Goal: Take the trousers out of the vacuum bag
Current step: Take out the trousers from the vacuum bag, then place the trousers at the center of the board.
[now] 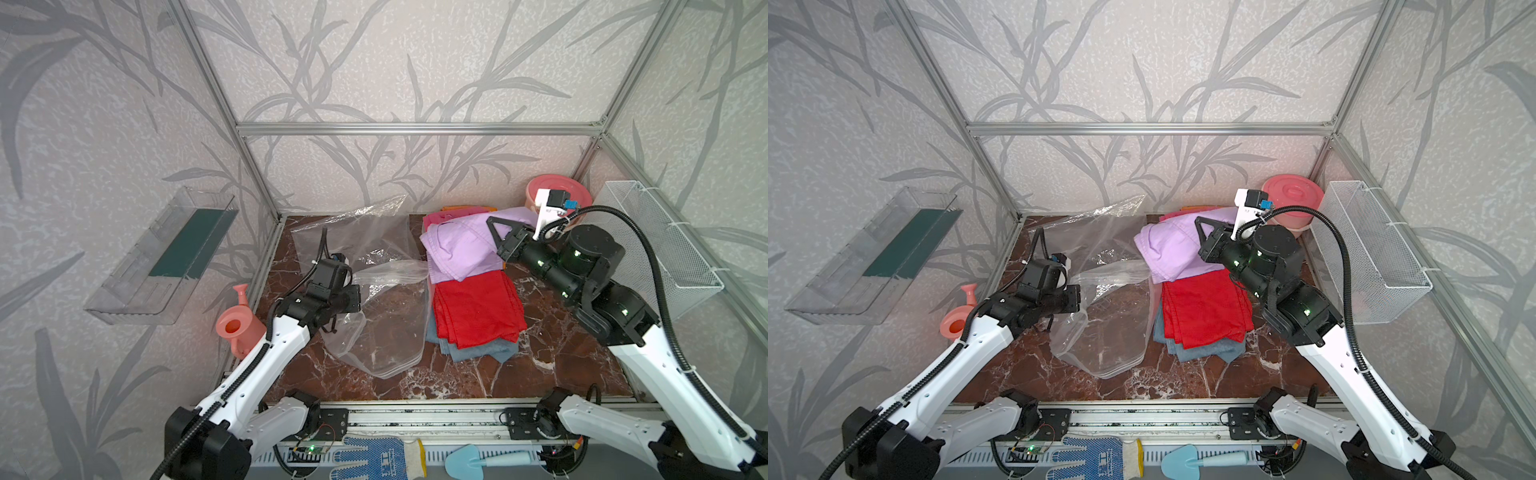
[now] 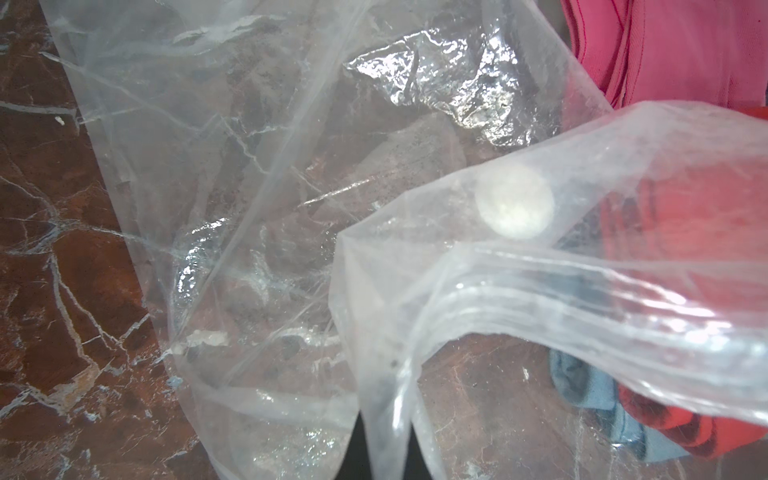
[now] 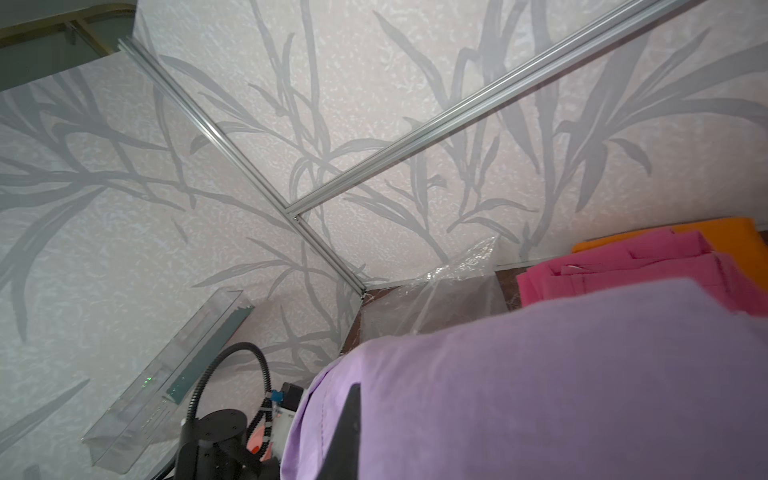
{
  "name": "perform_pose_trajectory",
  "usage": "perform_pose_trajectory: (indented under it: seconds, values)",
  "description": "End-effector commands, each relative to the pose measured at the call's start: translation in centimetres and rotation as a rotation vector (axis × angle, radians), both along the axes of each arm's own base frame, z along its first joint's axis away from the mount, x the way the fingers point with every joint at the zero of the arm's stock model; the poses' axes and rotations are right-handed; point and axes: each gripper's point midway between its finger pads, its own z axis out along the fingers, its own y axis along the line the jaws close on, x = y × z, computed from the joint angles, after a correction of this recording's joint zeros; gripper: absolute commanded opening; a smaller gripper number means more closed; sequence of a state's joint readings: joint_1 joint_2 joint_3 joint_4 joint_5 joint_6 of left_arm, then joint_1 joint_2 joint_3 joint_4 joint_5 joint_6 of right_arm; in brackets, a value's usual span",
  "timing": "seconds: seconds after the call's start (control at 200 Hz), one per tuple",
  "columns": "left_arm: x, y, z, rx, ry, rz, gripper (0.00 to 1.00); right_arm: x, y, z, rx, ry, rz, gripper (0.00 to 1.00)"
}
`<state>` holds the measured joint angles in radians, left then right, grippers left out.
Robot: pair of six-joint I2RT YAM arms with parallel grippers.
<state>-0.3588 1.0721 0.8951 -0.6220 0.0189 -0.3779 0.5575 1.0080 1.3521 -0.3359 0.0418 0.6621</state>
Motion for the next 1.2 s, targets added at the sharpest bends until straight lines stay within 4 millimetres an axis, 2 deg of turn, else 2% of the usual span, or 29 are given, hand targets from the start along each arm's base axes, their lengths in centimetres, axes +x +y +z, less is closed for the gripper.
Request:
perform_pose_trajectory:
  seconds: [0.0,0.09,0.185,0.355,0.54,0.655,0.74,0.855,1.01,1.1,1.2]
  values:
    - [0.1,0.4,1.2,0.007,-0.024,0.014,0.00,0.2,-1.6,1.0,0.059,-0.020,-0.012,0.01]
    - [0.1,0.4,1.3,0.008,-0.028,0.015,0.00,1.2,-2.4,-0.5,0.053,0.009,-0.044,0.01]
    - [0.1,0.5,1.3,0.010,-0.028,0.018,0.00,2.3,-2.2,-1.7,0.018,0.027,-0.054,0.01]
    - [0.1,0.6,1.4,0.012,-0.034,0.023,0.00,5.7,-2.0,-2.5,-0.017,0.036,-0.080,0.01]
    - [0.1,1.2,1.6,0.028,-0.045,0.052,0.00,9.7,-0.4,-2.1,-0.016,0.024,-0.049,0.01]
    - [0.0,1.6,1.8,0.033,-0.060,0.068,0.00,10.6,0.2,-3.7,-0.019,0.050,-0.024,0.01]
    - [0.1,1.7,1.9,0.036,-0.067,0.074,0.00,10.2,0.2,-6.2,-0.005,0.086,-0.019,0.01]
    - [0.1,1.6,1.9,0.032,-0.068,0.071,0.00,8.5,-0.4,-10.8,0.023,0.156,-0.027,0.01]
    - [0.1,1.5,2.0,0.029,-0.066,0.069,0.00,5.7,-1.7,-19.2,0.044,0.308,-0.069,0.01]
    - [0.1,1.6,1.9,0.031,-0.064,0.069,0.00,3.9,-2.5,-23.1,0.089,0.379,-0.096,0.01]
    - [0.2,1.5,2.0,0.029,-0.068,0.069,0.00,1.9,-3.1,-25.4,0.093,0.416,-0.124,0.01]
